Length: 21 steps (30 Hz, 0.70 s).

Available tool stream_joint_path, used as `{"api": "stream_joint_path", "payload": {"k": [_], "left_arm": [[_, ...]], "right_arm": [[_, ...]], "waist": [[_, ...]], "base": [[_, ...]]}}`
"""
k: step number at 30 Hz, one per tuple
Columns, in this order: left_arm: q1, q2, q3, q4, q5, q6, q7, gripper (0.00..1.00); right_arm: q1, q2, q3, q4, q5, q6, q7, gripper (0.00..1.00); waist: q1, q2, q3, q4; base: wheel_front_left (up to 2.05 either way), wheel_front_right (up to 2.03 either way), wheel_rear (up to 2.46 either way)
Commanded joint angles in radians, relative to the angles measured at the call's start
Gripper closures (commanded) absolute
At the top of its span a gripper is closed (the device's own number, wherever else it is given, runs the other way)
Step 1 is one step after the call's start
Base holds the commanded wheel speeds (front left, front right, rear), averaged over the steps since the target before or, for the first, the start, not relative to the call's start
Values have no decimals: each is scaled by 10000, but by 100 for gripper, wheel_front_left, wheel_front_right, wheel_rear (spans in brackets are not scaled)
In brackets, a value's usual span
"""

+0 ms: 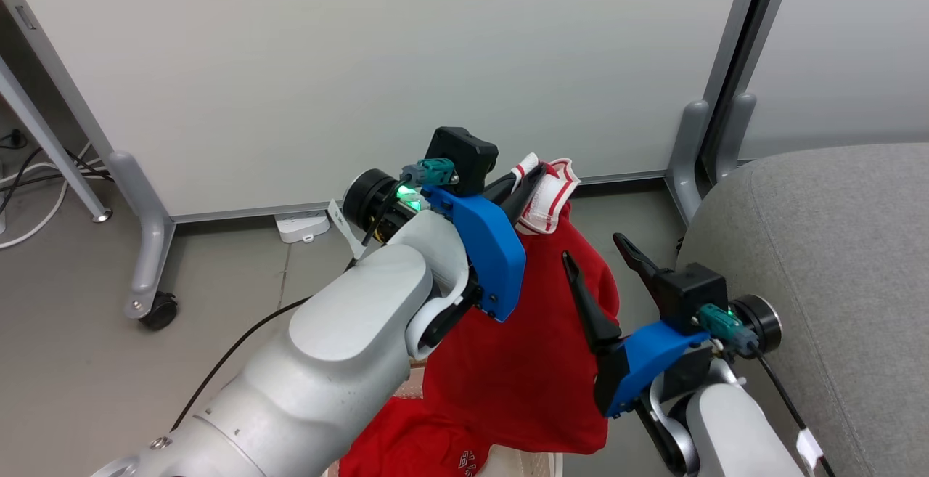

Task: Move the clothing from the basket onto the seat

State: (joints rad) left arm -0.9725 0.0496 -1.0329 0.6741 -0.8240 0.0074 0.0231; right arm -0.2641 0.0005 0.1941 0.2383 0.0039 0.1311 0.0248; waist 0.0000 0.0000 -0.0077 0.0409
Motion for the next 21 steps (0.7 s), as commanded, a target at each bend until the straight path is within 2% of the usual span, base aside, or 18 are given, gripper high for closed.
{"api": "stream_joint_path", "payload": {"k": [1, 11, 18, 19, 20, 21], "left_arm": [[-149, 18, -53, -52, -89, 69, -96, 100], [-256, 18, -723, -432, -766, 102, -350, 100], [-391, 16, -1087, -671, -1205, 90, -559, 100], [-400, 16, -1143, -691, -1270, 104, -591, 100], [-423, 16, -1180, -709, -1329, 116, -642, 100], [-459, 16, -1213, -713, -1375, 139, -666, 100]], "right_arm": [[-284, -9, 84, 218, -106, -7, 71, 0], [-2092, -209, 616, 2762, 216, -7, 324, 0], [-2956, -321, 1504, 4506, 882, -7, 334, 0], [-3067, -324, 1644, 4683, 991, -7, 261, 55], [-3156, -323, 1787, 4859, 1096, -7, 215, 100], [-3209, -320, 1926, 5030, 1196, -7, 169, 100]], "waist": [[0, 0, 12, 24], [0, 0, 88, 292], [0, 0, 104, 390], [0, 0, 101, 397], [0, 0, 95, 400], [0, 0, 90, 401]], "base": [[0, 0, 0], [0, 0, 0], [0, 0, 0], [0, 0, 0], [0, 0, 0], [0, 0, 0]]}}
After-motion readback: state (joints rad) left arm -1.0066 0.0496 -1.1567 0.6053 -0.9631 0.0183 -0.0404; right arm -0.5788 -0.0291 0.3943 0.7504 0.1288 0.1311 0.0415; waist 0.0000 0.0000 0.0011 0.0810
